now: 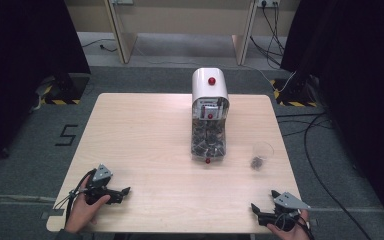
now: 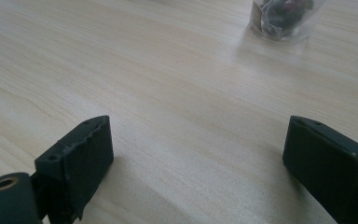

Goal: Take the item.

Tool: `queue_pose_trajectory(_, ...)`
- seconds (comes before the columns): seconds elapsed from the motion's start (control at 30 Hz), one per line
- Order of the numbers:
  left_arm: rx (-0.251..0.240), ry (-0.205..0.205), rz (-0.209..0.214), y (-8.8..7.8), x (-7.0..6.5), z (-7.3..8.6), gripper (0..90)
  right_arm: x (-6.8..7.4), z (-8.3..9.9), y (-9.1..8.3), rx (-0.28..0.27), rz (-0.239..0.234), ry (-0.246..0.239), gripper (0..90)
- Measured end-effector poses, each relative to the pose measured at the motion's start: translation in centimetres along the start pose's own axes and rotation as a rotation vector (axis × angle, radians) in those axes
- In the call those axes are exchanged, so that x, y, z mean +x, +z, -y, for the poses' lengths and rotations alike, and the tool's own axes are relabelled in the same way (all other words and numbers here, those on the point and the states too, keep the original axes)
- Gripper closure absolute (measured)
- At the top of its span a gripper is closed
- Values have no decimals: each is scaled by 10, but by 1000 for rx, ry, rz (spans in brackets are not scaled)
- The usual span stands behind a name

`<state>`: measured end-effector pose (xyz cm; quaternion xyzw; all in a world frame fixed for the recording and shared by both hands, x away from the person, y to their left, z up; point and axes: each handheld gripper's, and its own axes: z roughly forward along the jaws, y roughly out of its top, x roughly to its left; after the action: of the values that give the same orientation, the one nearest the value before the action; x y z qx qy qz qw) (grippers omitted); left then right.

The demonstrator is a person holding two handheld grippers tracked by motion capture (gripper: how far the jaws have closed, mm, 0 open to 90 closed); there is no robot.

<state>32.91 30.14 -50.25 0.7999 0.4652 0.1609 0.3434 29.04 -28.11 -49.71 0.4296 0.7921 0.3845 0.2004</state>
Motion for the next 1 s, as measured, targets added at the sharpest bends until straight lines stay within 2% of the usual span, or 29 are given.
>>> queue_pose_trajectory(0.13,0,0,0,0,0,0,0,0,4,-2,-23,0,-2,92)
queue_pose_trajectory(1.0,0,0,0,0,0,0,0,1,5,-2,-24,3,7,91)
